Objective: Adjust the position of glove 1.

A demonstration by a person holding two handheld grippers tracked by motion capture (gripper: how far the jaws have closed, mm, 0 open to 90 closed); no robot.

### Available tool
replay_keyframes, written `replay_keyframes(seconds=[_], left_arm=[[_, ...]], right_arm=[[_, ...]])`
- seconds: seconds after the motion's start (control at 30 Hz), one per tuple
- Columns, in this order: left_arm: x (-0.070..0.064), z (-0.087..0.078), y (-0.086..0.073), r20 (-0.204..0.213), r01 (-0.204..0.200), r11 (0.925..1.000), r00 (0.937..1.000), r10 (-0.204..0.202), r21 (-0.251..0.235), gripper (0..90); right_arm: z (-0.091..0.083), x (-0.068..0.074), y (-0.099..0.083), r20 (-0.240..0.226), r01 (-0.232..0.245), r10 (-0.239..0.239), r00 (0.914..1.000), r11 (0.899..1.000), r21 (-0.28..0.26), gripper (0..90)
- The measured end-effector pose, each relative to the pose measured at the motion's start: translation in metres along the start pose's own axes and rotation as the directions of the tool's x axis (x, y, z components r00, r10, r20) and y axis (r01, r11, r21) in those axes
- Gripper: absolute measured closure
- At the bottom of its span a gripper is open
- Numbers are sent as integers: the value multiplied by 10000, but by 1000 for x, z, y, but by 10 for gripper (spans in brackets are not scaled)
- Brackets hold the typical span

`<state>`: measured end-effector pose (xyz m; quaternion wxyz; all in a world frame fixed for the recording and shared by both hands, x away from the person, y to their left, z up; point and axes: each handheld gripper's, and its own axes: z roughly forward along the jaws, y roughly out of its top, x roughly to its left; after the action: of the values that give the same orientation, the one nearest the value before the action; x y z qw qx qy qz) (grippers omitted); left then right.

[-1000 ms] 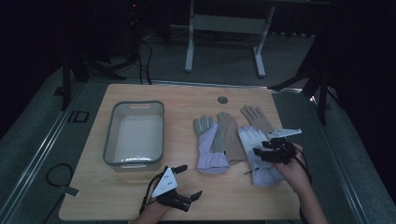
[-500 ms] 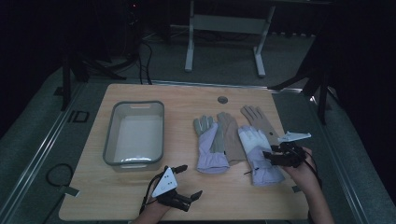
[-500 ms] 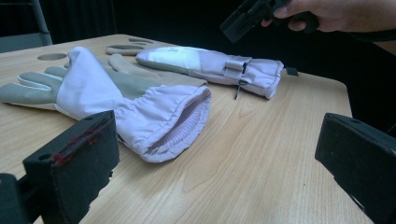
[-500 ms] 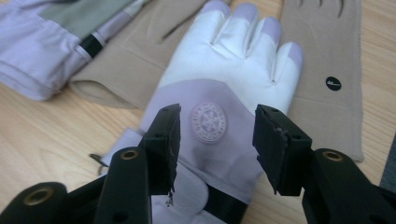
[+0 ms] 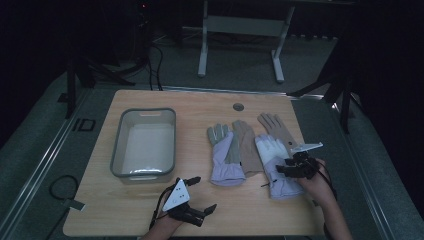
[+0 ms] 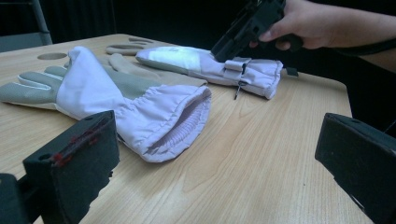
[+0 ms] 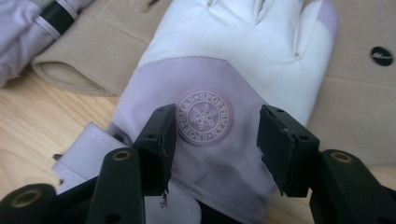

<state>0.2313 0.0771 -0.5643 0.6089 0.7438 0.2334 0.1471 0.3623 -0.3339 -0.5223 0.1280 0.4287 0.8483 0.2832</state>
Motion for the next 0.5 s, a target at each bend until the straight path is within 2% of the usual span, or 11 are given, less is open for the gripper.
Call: replay_keyframes(seconds=[0.07,0.13,0.27,0.43,0.5], left_arm=[[0,0,0,2,-7,10000,10000,7,14,0],[0,0,0,0,-4,10000,10000,4,14,0],[0,0,0,0,-6,10000,10000,6,12,0],[0,0,0,0,22,10000,10000,-22,15,0],[0,0,0,-4,27,10000,10000,-27,13,0]], right_arm=[[4,0,-2,11,-9,9,10000,10000,17,496],[5,1,-3,-370,-39,42,9993,10000,70,616],[6,4,-3,-273,-178,180,9995,9998,88,652],[5,12,-4,72,-222,221,9997,9997,46,772],[3,13,-4,113,-385,385,9992,9992,68,789]])
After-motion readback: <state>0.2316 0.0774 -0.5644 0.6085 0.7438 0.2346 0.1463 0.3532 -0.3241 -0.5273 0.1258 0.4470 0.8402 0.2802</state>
